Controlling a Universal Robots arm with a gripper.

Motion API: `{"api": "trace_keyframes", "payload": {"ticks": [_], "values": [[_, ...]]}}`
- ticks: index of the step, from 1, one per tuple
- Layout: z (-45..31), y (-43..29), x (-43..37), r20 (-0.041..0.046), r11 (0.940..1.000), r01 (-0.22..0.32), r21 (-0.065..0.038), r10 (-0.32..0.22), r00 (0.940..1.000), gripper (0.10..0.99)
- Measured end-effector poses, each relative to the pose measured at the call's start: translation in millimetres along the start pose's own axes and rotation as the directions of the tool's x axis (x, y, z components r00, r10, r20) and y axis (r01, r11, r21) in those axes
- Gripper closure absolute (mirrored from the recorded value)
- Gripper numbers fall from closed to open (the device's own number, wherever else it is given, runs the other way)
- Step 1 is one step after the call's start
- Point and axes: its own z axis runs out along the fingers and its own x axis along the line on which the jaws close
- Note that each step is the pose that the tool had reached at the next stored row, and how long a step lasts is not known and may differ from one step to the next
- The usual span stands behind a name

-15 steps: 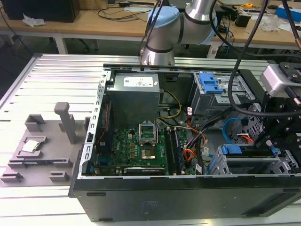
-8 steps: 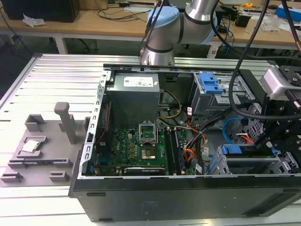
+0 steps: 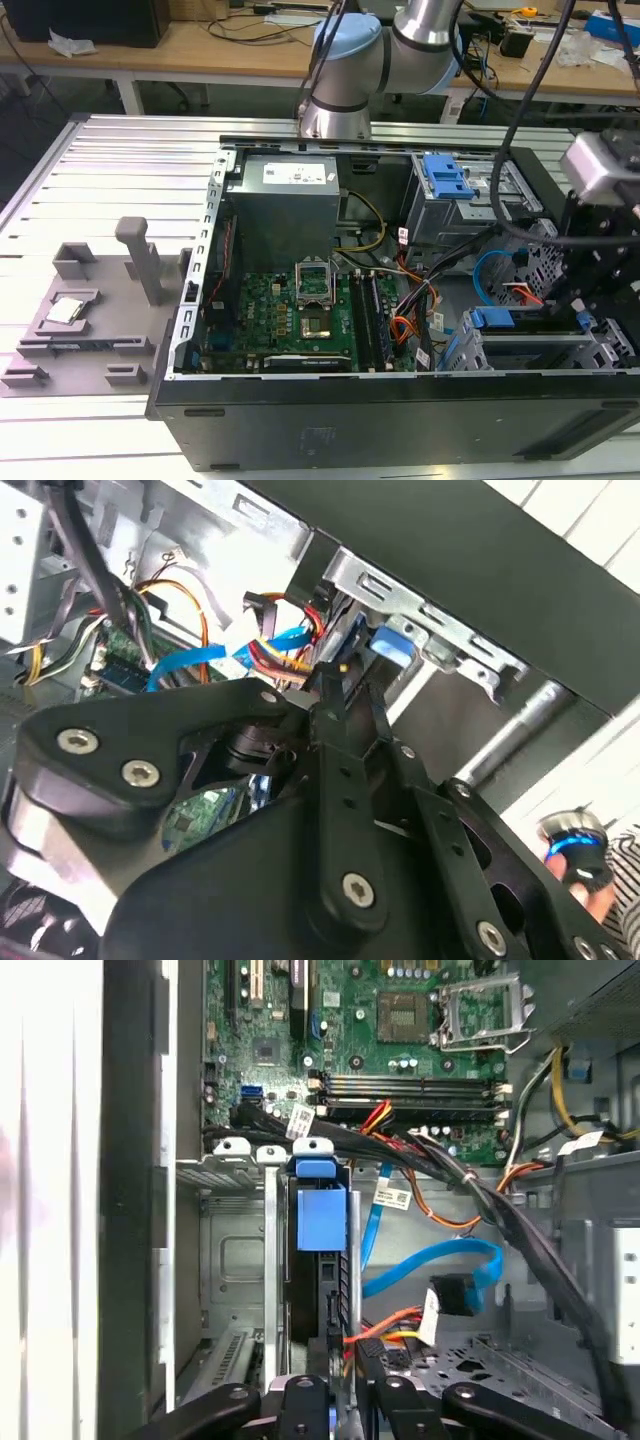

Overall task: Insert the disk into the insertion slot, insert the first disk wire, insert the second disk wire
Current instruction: 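Insert the first disk wire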

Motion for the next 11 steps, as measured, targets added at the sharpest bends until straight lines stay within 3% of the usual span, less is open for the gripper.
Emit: {"api": "trace_keyframes", "payload": {"ticks": [1, 3, 4, 7, 11], "values": [[-8.2, 0.5, -1.4, -0.0007, 1.0000, 0.000, 0.000, 0.000, 1.0000, 0.851], [-24.0, 1.4, -4.2, -0.0049, 1.0000, 0.000, 0.001, 0.000, 1.0000, 0.980], [-29.4, 1.6, -4.7, -0.0058, 1.0000, 0.000, 0.001, 0.000, 1.0000, 0.980], [-37.6, 2.1, -5.1, -0.0060, 1.0000, 0.000, 0.001, 0.000, 1.0000, 0.980], [-39.2, 2.2, -5.2, -0.0059, 1.0000, 0.000, 0.001, 0.000, 1.0000, 0.980]]}}
